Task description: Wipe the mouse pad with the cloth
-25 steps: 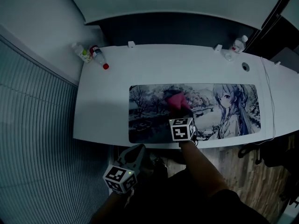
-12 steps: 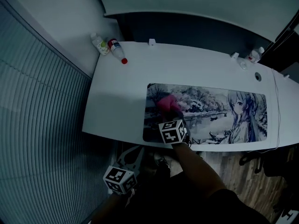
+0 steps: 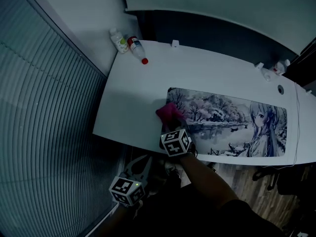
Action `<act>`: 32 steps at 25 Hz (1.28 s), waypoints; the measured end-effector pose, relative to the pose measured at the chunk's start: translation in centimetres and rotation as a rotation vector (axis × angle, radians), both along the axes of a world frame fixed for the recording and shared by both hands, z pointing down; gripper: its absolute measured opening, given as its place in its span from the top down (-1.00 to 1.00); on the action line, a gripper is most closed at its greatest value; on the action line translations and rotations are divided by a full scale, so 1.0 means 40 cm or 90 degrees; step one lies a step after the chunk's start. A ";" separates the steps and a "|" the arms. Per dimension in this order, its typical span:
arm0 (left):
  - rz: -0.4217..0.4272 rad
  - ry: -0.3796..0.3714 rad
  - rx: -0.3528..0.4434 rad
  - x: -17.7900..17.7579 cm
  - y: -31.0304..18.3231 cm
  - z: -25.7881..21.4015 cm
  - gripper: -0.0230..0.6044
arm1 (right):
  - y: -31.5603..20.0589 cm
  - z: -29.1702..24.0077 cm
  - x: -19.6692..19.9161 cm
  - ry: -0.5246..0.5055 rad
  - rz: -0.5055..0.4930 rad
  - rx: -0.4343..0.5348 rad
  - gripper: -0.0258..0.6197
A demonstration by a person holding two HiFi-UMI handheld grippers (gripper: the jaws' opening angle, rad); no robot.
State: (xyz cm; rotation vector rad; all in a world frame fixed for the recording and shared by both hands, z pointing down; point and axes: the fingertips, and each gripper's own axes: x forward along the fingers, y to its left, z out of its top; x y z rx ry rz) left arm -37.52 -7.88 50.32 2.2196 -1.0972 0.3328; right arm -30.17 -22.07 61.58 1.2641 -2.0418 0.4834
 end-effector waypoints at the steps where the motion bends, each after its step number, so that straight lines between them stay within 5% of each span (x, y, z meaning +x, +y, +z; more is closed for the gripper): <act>1: 0.000 0.000 0.001 -0.002 -0.001 0.000 0.91 | 0.000 0.000 -0.003 0.000 -0.002 0.001 0.66; 21: 0.010 0.006 0.007 0.017 -0.008 -0.012 0.91 | 0.002 -0.010 -0.001 -0.072 -0.044 -0.019 0.66; 32: 0.051 0.016 0.004 0.060 -0.024 -0.007 0.91 | -0.005 -0.086 0.034 -0.082 -0.045 0.024 0.66</act>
